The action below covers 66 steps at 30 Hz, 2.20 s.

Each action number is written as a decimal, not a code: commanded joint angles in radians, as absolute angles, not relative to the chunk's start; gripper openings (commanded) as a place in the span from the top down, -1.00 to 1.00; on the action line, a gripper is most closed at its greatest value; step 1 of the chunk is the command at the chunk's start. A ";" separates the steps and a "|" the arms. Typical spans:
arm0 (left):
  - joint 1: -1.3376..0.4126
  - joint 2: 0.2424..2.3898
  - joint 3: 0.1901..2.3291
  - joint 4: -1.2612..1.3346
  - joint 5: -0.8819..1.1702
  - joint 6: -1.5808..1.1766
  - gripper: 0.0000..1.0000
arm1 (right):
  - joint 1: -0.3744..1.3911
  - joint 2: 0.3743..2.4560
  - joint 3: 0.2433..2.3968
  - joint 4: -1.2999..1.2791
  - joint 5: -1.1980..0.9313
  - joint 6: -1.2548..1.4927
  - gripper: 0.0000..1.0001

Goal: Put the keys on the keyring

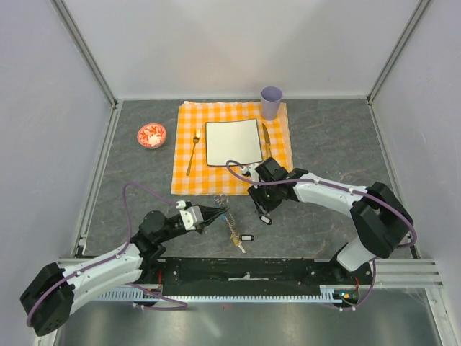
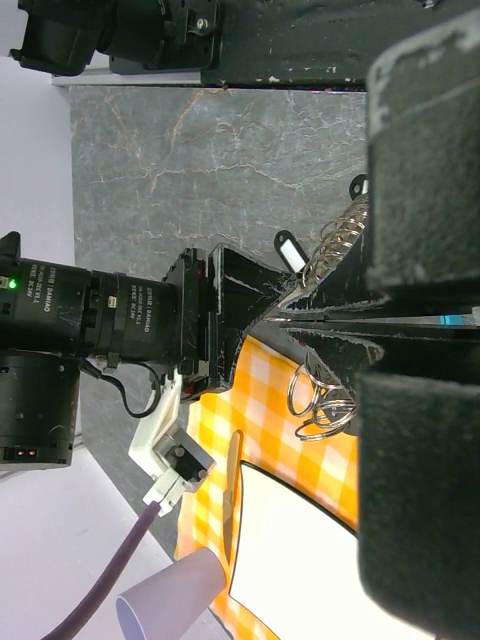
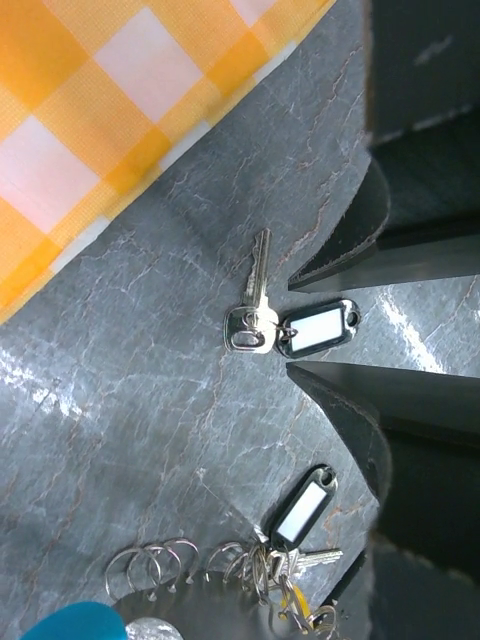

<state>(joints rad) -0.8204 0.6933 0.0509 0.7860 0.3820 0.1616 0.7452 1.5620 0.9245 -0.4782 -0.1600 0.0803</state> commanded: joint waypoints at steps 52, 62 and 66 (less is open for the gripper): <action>-0.821 0.859 0.153 0.896 0.531 0.176 0.96 | 0.750 1.095 0.910 -0.314 -0.500 -0.428 1.00; -0.822 0.972 0.190 0.968 0.545 0.164 0.96 | 0.796 1.088 0.920 -0.360 -0.517 -0.480 1.00; -0.821 0.977 0.192 0.976 0.540 0.161 0.96 | 0.813 1.094 0.926 -0.380 -0.514 -0.494 1.00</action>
<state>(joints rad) -0.8204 0.9718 0.1574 0.9005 0.5301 0.1619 0.7959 1.1076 0.9184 -0.3714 -0.4911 -0.4557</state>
